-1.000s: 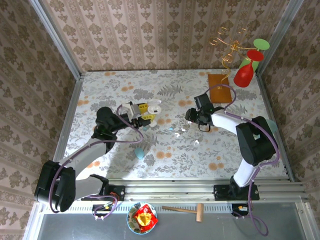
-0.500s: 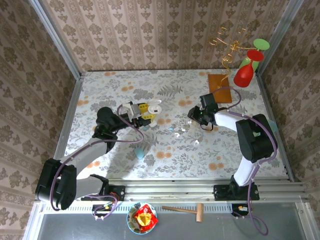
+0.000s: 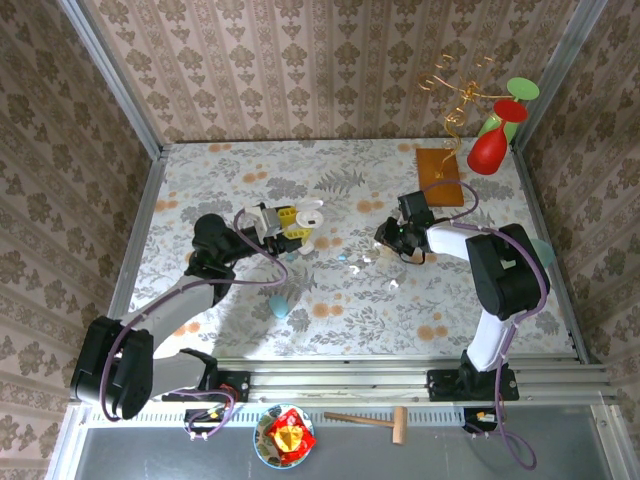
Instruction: Insert wireless bluetooth earbuds into charging case
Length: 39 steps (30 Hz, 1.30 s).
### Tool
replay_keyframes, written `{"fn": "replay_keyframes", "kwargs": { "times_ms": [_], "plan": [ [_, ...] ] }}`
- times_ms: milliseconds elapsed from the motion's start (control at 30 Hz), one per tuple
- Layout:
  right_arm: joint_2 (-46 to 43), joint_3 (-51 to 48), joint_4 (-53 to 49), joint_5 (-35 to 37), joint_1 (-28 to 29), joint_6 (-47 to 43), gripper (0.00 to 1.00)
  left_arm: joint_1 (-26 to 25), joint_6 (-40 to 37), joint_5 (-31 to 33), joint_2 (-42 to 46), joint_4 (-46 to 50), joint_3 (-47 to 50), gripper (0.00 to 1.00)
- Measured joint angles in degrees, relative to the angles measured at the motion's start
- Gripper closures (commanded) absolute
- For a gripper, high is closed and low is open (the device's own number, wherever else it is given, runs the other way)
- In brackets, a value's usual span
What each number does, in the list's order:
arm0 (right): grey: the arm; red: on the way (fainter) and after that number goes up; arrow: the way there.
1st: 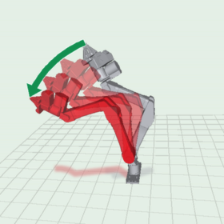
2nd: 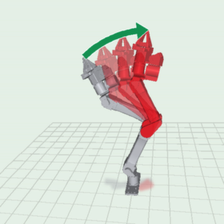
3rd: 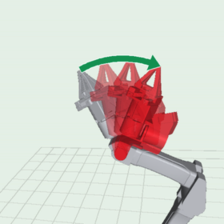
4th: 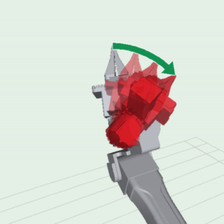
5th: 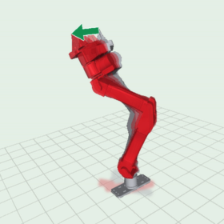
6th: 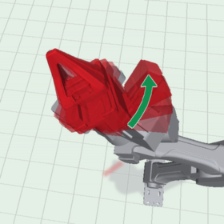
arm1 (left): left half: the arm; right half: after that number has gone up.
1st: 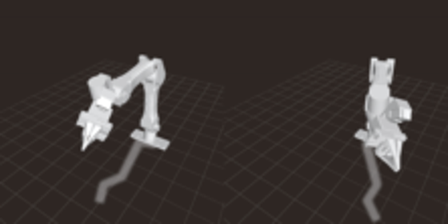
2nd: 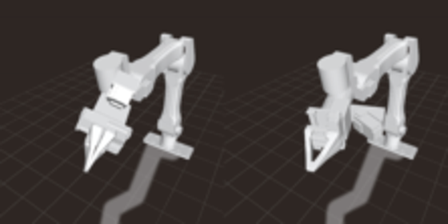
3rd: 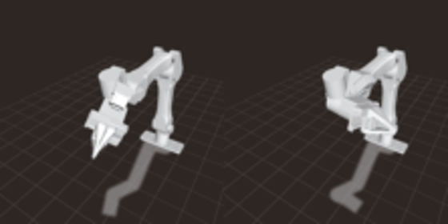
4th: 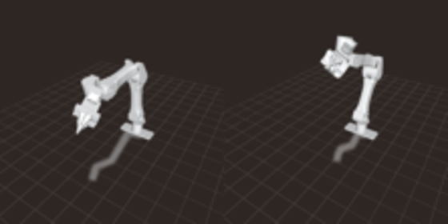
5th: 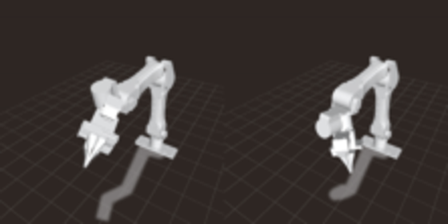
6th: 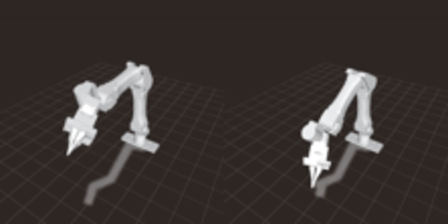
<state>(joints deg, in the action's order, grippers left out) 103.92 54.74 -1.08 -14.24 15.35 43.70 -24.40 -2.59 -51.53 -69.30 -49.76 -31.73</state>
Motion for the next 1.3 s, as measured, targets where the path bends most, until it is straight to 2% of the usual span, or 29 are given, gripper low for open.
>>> {"fn": "replay_keyframes", "kwargs": {
  "times_ms": [500, 733, 933, 1100, 1300],
  "plan": [
    [1.3, 0.0, 0.9, -2.1, -0.2, -0.4, 0.74, 0.0, 0.1, -0.3, -0.4, -0.7, 0.0, 0.83],
    [1.7, 0.3, 0.9, -2.6, -0.5, -0.9, 0.81, 0.0, 0.6, -0.3, -0.4, -1.1, 0.1, 0.83],
    [1.3, 0.4, 0.2, -2.3, -0.4, -2.7, 0.82, -0.1, 0.9, -0.3, -0.4, -1.3, 0.1, 0.83],
    [0.2, 1.1, -3.2, 1.7, 0.8, -5.4, 0.81, -0.2, 1.1, -0.3, -0.5, -1.3, 0.1, 0.83],
    [-2.9, 3.5, -14.2, 13.1, 3.3, -9.0, 0.83, -0.4, 1.1, -0.1, -1.7, -1.5, 0.2, 0.84]
  ]
}}
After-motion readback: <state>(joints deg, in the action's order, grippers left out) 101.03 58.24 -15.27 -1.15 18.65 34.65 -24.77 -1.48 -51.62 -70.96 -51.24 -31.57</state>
